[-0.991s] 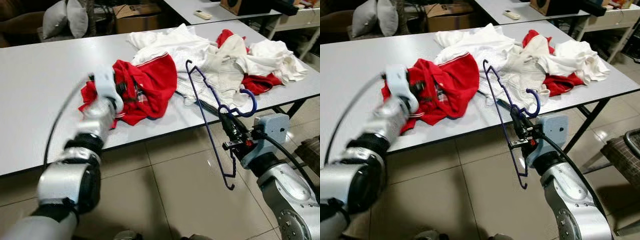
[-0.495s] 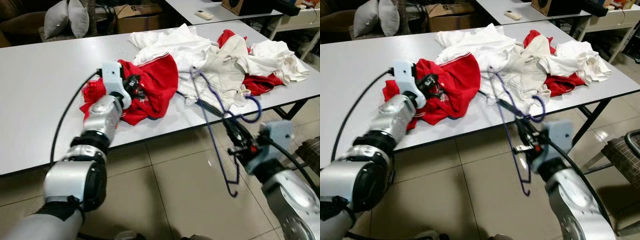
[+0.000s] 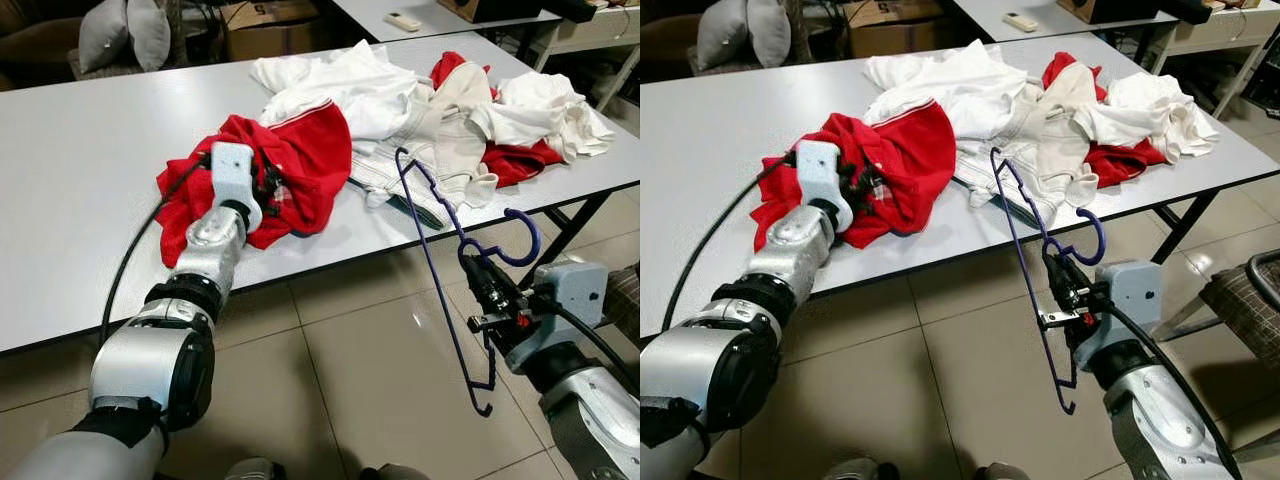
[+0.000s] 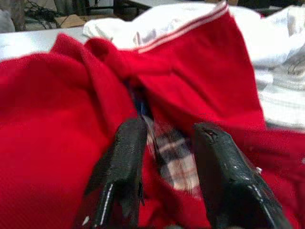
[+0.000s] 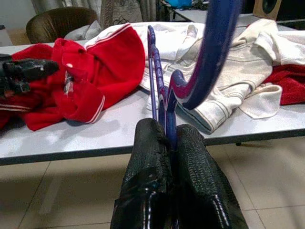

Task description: Hang hanger

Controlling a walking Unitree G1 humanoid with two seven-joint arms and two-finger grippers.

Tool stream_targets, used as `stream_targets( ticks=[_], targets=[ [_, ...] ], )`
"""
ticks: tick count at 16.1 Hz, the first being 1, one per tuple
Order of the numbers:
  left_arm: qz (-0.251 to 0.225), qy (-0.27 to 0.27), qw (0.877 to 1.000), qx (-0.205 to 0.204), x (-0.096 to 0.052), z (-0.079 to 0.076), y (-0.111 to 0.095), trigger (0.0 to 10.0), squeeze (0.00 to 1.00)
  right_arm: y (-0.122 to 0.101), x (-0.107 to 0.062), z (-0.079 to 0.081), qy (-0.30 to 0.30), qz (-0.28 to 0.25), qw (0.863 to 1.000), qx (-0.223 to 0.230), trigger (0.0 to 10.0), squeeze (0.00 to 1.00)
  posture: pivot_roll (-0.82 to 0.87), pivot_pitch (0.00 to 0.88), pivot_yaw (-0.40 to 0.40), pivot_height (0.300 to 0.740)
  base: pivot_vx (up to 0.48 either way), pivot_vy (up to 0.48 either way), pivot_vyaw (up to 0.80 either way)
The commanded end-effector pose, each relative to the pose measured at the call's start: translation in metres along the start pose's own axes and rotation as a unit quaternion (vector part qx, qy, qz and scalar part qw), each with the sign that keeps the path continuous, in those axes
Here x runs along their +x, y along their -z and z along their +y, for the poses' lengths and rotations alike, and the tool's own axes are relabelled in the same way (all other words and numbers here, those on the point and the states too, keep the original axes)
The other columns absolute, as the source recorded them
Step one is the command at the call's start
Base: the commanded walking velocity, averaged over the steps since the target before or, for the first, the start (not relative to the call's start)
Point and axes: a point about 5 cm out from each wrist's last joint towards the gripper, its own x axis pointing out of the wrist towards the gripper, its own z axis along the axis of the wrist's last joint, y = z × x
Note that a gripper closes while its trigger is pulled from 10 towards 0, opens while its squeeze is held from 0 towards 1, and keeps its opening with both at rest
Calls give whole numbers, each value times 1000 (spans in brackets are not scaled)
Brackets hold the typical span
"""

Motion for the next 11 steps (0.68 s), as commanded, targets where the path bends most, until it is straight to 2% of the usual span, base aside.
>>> stream_targets(
  ticks=[1,2,4,6,8,11],
  targets=[
    [11,-3,1000,16,-2,1,7,10000,384,-2,-3,1,1,-1,1000,-6,10000,0,-212,108,17,740,0,0,0],
    [17,-6,999,31,-3,0,10,10000,0,-1,-4,3,-1,3,1000,-8,10000,0,-213,117,17,740,0,0,0],
    [20,-21,999,44,-4,2,12,10000,0,-1,-6,5,-2,5,1000,-10,10000,0,-218,130,19,740,0,0,0],
    [24,-66,995,66,-6,9,14,10000,0,0,-9,7,-1,10,1000,-9,10000,0,-226,145,22,740,0,0,0],
    [30,-77,995,57,-7,8,18,10000,0,1,-12,9,-1,14,1000,-8,10000,0,-230,151,21,740,0,0,0],
    [-9,-124,990,64,-8,14,11,10000,0,1,-13,10,-1,15,1000,-8,10000,0,-233,155,21,740,0,0,0]
  ],
)
